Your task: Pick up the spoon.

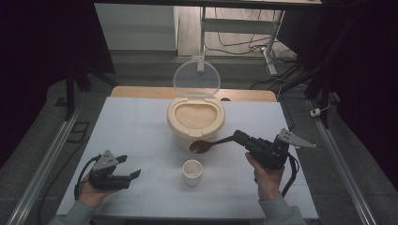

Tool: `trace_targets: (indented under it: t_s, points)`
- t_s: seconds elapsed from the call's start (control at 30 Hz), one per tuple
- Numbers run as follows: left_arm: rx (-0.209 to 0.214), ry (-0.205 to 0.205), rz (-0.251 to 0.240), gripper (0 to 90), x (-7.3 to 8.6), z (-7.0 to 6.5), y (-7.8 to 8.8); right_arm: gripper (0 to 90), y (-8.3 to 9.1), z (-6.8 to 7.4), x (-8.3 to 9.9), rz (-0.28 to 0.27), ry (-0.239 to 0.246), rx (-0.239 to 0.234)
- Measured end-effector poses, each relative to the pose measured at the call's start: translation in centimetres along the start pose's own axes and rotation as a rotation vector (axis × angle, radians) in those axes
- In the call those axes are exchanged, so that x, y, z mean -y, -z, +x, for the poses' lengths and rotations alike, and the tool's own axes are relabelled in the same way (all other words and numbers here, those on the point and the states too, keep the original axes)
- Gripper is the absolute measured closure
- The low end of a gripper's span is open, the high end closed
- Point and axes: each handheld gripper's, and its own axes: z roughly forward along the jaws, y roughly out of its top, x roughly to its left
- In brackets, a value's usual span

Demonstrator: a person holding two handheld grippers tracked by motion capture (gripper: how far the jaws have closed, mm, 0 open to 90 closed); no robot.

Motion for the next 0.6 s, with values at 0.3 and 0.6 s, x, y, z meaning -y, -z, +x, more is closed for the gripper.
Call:
trace_targets:
  t_s: [0.3, 0.6]
  points:
    - [-0.002, 0.004, 0.012, 19.5, 0.1, 0.14, -0.22, 83.1, 0.02, -0.12, -0.28, -0.008, 0.006, 0.005]
    - [0.002, -0.002, 0.026, 19.2, 0.13, 0.09, -0.42, 83.2, -0.52, -0.28, -0.8, -0.017, 0.015, 0.008]
